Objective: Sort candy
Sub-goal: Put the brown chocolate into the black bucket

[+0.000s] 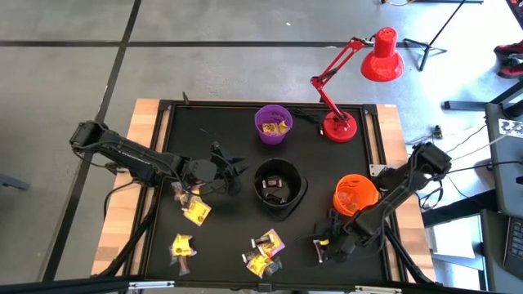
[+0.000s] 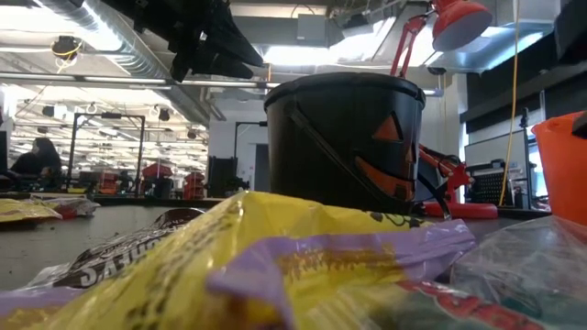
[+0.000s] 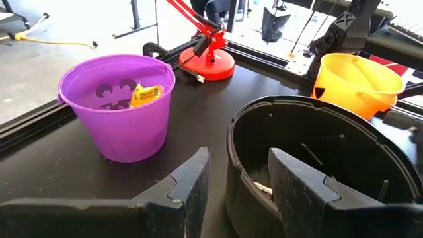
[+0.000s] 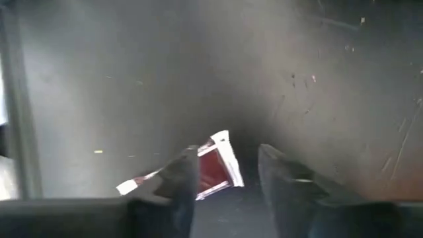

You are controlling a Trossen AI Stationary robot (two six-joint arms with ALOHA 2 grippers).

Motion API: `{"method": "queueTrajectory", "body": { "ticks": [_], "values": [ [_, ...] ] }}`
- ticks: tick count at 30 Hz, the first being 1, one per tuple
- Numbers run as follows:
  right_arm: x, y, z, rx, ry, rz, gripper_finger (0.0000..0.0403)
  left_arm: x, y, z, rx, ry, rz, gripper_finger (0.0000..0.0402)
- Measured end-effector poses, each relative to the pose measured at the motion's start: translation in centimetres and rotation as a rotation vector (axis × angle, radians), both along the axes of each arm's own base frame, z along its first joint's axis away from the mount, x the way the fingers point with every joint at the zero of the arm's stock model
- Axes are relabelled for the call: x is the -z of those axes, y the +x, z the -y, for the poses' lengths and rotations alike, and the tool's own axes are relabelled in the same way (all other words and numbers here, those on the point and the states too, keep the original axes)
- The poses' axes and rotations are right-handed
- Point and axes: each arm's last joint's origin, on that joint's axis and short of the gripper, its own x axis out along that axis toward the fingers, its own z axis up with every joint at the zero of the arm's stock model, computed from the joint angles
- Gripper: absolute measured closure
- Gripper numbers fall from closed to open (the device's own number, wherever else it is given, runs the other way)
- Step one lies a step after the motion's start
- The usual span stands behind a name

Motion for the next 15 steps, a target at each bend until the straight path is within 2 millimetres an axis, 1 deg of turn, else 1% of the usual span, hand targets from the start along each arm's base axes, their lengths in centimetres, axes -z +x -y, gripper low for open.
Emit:
{"method": "queueTrajectory", "body": {
  "ticks": [2,4,6,7,9,10,15],
  "values": [
    [0.7,0.1,-0.1,-0.001,-0.015,-0.022,0.0214,0.0,0.0,0.0,0.000,0.000,0.000,0.0257],
    [1.3,0.2,-0.3,-0.006,-0.015,-0.044,0.0198,0.0,0.0,0.0,0.000,0.000,0.000,0.0257],
    [1.6,0.2,-0.4,-0.015,-0.007,-0.065,0.0196,0.0,0.0,0.0,0.000,0.000,0.000,0.0257],
    [1.8,0.3,-0.5,-0.018,-0.006,-0.072,0.0201,0.0,0.0,0.0,0.000,0.000,0.000,0.0257],
    [1.9,0.3,-0.5,-0.030,-0.007,-0.080,0.0226,0.0,0.0,0.0,0.000,0.000,0.000,0.0257],
    [2.0,0.3,-0.5,-0.037,-0.007,-0.081,0.0246,0.0,0.0,0.0,0.000,0.000,0.000,0.0257],
    [1.9,0.4,-0.4,-0.070,-0.010,-0.078,0.0373,0.0,0.0,0.0,0.000,0.000,0.000,0.0257]
  ]
}}
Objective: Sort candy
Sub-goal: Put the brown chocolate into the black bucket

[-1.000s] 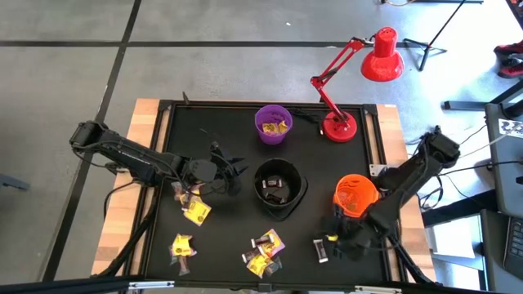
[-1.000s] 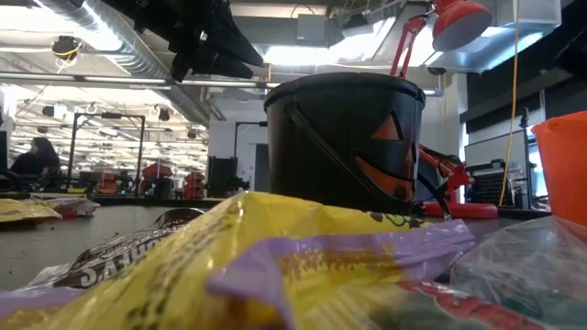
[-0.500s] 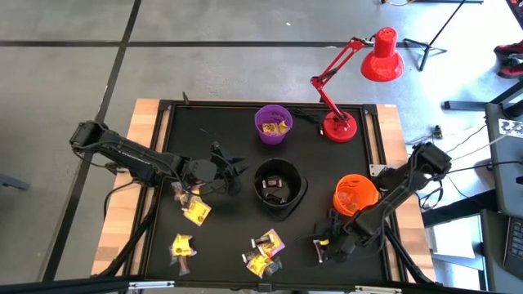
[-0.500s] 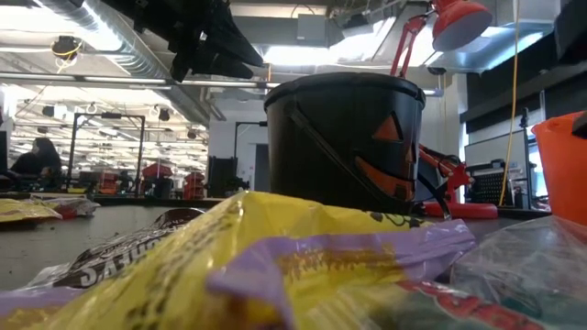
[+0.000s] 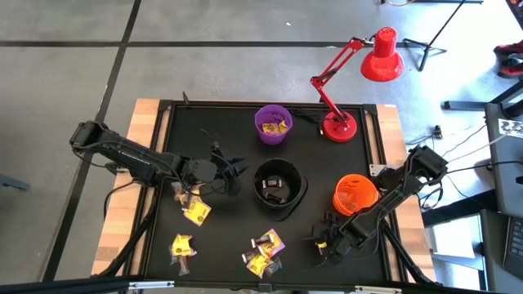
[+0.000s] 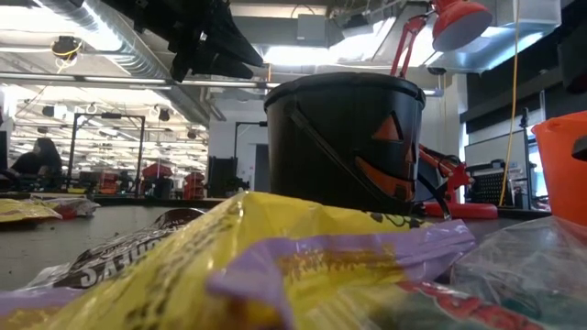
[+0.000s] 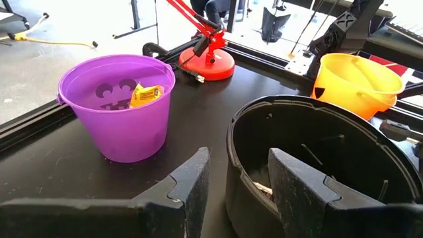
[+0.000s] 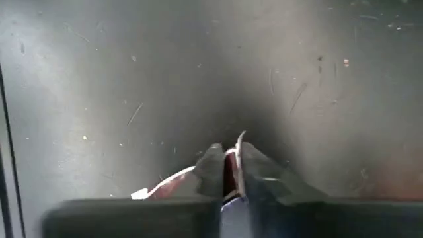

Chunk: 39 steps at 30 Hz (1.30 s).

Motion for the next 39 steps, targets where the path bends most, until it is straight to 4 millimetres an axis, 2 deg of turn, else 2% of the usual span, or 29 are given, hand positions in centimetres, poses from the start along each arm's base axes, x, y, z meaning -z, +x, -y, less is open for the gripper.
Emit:
{"method": "queueTrajectory", "body": {
  "ticks": [2,5,8,14,21,28,32,36,39],
  "values": [
    [-0.1,0.1,0.1,0.002,0.009,-0.003,0.0388,0.0,0.0,0.0,0.000,0.000,0.000,0.0257],
    [-0.2,0.4,0.4,0.013,0.011,-0.002,0.0376,0.0,0.0,0.0,0.000,-0.001,0.001,0.0257],
    [-0.7,0.6,0.6,-0.015,-0.007,0.004,0.0387,0.0,0.0,0.0,0.000,-0.001,0.001,0.0257],
    [-2.9,2.0,0.8,-0.034,-0.035,0.079,0.0398,0.0,0.0,0.0,0.000,-0.001,0.001,0.0257],
    [-5.3,3.5,1.3,-0.045,-0.179,0.129,0.0400,0.0,0.0,0.0,0.000,-0.001,0.000,0.0257],
    [-9.9,6.8,2.6,-0.071,-0.330,0.272,0.0401,0.0,0.0,0.0,0.000,-0.001,-0.001,0.0257],
    [-13.2,8.7,3.8,-0.022,-0.499,0.410,0.0402,0.0,0.0,0.0,-0.001,-0.001,-0.001,0.0257],
    [-16.0,9.9,4.8,0.067,-0.687,0.521,0.0402,0.1,0.0,0.0,0.009,-0.005,-0.006,0.0257],
    [-17.2,10.4,5.4,0.083,-0.728,0.557,0.0402,0.1,0.0,0.1,0.023,-0.011,-0.012,0.0257]
  ]
}}
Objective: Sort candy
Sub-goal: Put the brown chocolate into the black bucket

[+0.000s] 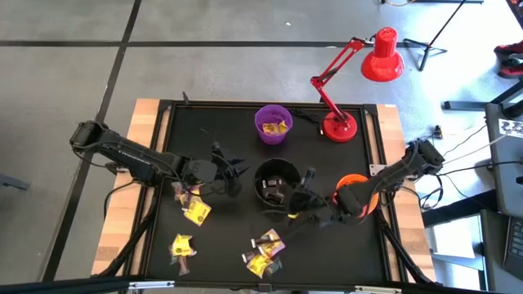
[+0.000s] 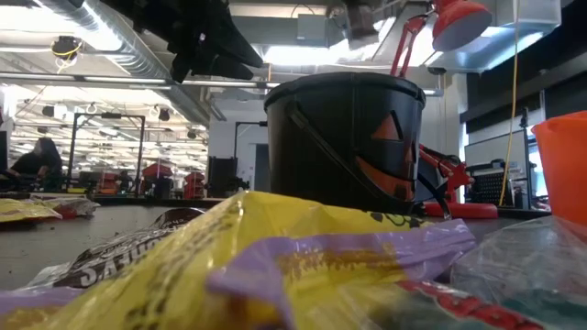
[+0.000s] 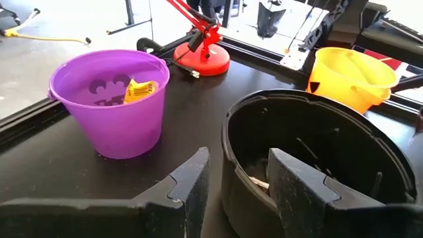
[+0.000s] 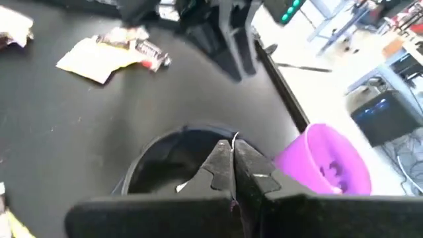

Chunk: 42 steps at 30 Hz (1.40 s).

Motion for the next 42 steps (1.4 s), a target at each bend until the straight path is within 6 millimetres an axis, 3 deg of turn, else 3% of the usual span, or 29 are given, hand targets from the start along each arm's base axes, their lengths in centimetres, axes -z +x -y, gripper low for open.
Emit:
{"method": "queueTrajectory", "body": {
  "ticks": [6,12,22,30,34,42],
  "values": [
    [-0.7,0.4,1.5,-0.060,0.076,0.007,0.0400,0.0,0.0,0.0,0.001,0.000,-0.001,0.0257],
    [1.7,-0.3,3.0,-0.115,0.157,-0.003,0.0401,0.0,0.0,0.0,0.002,0.000,-0.004,0.0257],
    [1.2,-2.8,8.3,-0.200,0.373,0.304,0.0402,0.0,0.0,0.0,0.002,0.001,-0.005,0.0257],
    [1.9,-2.7,9.7,-0.188,0.454,0.290,0.0398,0.1,0.0,0.0,0.002,0.003,-0.010,0.0257],
    [2.0,-2.7,9.7,-0.193,0.451,0.284,0.0358,0.6,0.2,0.1,0.002,0.008,-0.031,0.0257],
    [2.0,-2.7,9.7,-0.197,0.454,0.278,0.0227,2.5,1.2,0.3,-0.005,0.006,-0.093,0.0257]
  ]
}}
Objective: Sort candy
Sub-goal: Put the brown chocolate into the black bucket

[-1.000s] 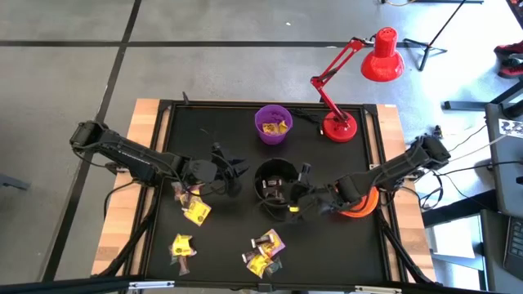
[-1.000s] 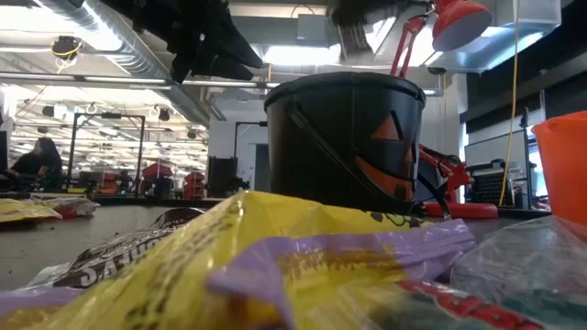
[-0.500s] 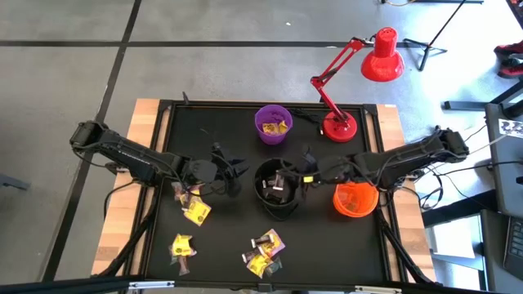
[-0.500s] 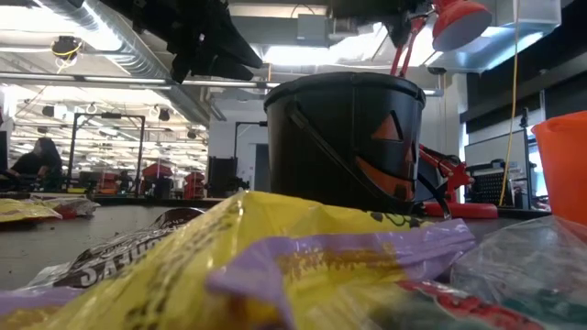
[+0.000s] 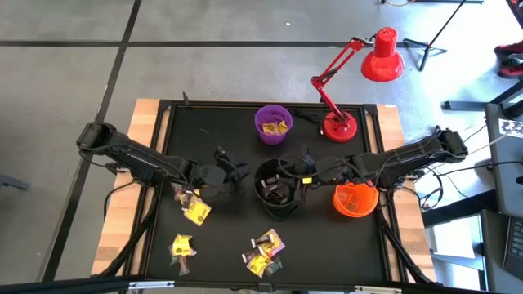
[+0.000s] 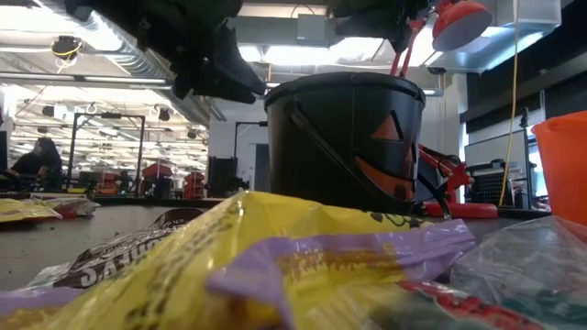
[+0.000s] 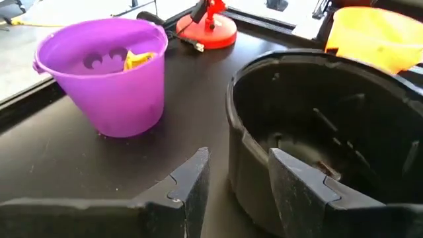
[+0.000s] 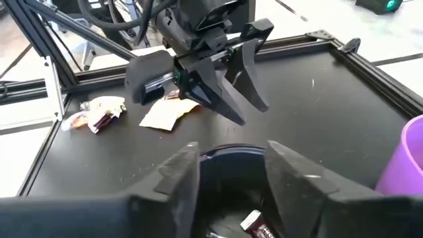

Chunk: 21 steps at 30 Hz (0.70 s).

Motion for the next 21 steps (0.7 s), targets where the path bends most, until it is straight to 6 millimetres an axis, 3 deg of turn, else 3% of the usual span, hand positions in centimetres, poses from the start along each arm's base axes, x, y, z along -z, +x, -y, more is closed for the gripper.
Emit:
{"method": "queueTrajectory", "body": {
  "ticks": [4,9,17,21],
  "values": [
    [-0.1,-0.1,-0.1,-0.029,0.033,-0.001,0.0205,0.1,0.1,0.1,0.025,-0.010,-0.009,0.0257],
    [-1.5,-1.0,-0.6,-0.094,0.085,-0.011,0.0216,-0.3,-0.4,0.2,0.148,0.041,-0.073,0.0257],
    [-5.2,-5.0,-3.1,-0.115,0.033,0.051,0.0251,-3.6,-3.0,-0.3,0.185,-0.013,-0.068,0.0257],
    [-5.8,-6.7,-4.4,-0.081,-0.010,0.072,0.0259,-3.7,-3.8,-0.1,0.258,-0.092,-0.103,0.0257]
  ]
}}
